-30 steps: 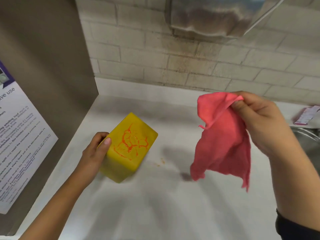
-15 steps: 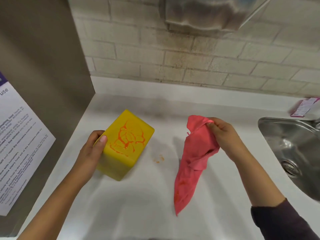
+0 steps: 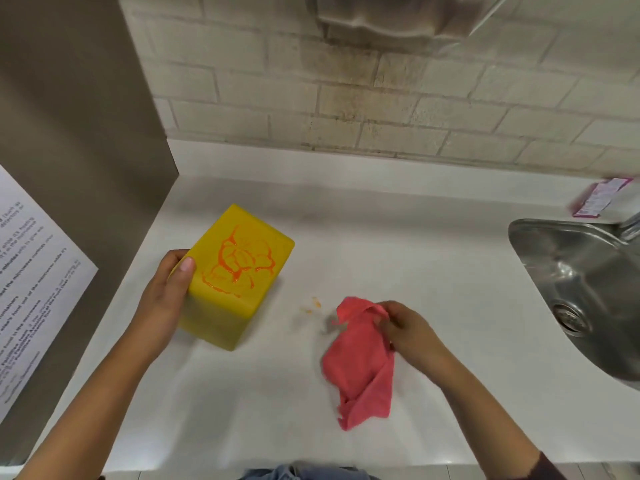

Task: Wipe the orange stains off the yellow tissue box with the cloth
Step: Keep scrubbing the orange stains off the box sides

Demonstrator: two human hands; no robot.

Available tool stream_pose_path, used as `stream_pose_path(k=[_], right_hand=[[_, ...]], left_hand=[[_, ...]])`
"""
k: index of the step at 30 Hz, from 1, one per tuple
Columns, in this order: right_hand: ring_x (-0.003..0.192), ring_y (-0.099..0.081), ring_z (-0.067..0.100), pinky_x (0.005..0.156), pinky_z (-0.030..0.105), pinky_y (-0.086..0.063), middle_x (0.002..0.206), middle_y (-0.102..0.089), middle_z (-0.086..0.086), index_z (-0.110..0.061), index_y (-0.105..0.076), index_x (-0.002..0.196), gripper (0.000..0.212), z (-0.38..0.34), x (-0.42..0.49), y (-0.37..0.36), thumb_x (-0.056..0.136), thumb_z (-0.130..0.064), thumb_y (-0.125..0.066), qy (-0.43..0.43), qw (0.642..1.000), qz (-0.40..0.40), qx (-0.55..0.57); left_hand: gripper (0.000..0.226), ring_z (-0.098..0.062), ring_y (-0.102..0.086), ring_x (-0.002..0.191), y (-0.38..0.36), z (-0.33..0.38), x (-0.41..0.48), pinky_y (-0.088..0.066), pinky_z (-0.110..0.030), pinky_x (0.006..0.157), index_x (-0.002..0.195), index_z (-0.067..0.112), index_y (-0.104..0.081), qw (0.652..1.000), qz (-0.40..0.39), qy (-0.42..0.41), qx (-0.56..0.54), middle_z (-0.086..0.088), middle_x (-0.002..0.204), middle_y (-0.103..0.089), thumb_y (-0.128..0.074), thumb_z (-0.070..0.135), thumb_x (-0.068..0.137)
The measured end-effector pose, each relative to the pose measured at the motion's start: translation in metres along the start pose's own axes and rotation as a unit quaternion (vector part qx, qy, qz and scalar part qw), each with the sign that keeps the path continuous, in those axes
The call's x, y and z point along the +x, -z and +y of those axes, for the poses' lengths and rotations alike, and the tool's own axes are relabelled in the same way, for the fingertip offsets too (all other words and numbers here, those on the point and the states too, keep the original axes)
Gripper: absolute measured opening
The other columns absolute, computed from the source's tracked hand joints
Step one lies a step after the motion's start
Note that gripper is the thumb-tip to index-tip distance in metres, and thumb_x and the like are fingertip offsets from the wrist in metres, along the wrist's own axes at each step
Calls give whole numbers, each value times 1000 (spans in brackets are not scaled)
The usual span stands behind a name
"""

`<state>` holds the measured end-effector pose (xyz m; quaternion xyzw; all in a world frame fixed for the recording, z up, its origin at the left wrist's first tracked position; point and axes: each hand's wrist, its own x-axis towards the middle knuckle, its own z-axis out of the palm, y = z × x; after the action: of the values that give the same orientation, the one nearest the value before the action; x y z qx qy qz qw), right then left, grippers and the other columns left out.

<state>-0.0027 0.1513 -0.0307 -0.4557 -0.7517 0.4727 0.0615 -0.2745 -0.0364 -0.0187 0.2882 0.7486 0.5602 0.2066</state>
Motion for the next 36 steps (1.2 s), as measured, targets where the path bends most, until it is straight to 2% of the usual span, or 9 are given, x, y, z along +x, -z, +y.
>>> stream_pose_path(k=[3,6,9,13,21,23,27,33,36], right_hand=[[117,-50,28,95,33,-42,137,-51,7,-16,-45,136,48,36,3,-13,89,-10,-52,-22,969,68,-235],[119,-46,28,96,39,-38,136,-49,1,-21,-48,132,51,48,-2,-17,83,-19,-62,63,961,124,-241],[128,-40,21,106,38,-31,139,-45,-5,-27,-53,129,61,50,-2,-20,74,-45,-71,136,951,26,-277],[134,-33,19,112,35,-24,148,-34,-2,-20,-32,143,91,59,1,-32,68,-53,-71,47,926,-63,-369],[76,-62,15,65,21,-46,84,-70,2,-11,-71,95,31,59,-15,-27,65,-10,-78,-87,991,-7,-103],[72,-61,14,62,20,-46,81,-68,2,-11,-69,81,24,17,-3,-20,60,-7,-82,1,997,-41,-70],[64,-62,12,52,18,-48,75,-70,3,-21,-67,73,28,-16,-19,15,66,4,-78,63,995,-65,34],[66,-65,1,55,13,-52,78,-68,-5,-39,-56,96,58,-69,-23,26,62,1,-82,183,961,135,158],[70,-62,-9,53,2,-45,82,-65,-14,-37,-55,90,54,-97,-15,-1,62,1,-80,272,932,178,160]], left_hand=[[35,0,-55,80,0,-1,1,-41,-27,66,82,51,-52,1000,-4,8,-2,15,89,-59,-29,73,68],[30,9,-55,72,1,-1,3,-39,-26,65,78,55,-52,1000,5,17,7,15,86,-58,-29,70,67],[27,16,-54,67,2,-2,4,-39,-27,65,77,59,-51,1000,6,21,7,16,86,-57,-29,70,67],[25,17,-54,66,1,-2,0,-40,-28,66,78,58,-51,1000,-3,10,3,14,87,-59,-31,68,69],[27,6,-58,77,-16,2,-8,-41,-28,67,84,55,-51,999,-35,-13,8,16,88,-63,-34,71,68],[25,10,-58,76,16,3,-17,-41,-26,67,84,56,-51,999,34,-28,3,24,85,-64,-36,69,69],[28,7,-59,78,7,3,-18,-44,-21,67,86,52,-52,999,-4,-44,-27,28,86,-63,-42,71,68],[32,-3,-57,80,-15,3,-25,-43,-19,68,86,37,-54,995,-51,-70,-53,18,85,-61,-47,61,67],[33,-8,-55,84,-17,3,-27,-42,-24,70,84,38,-54,994,-46,-77,-58,17,84,-60,-49,65,66]])
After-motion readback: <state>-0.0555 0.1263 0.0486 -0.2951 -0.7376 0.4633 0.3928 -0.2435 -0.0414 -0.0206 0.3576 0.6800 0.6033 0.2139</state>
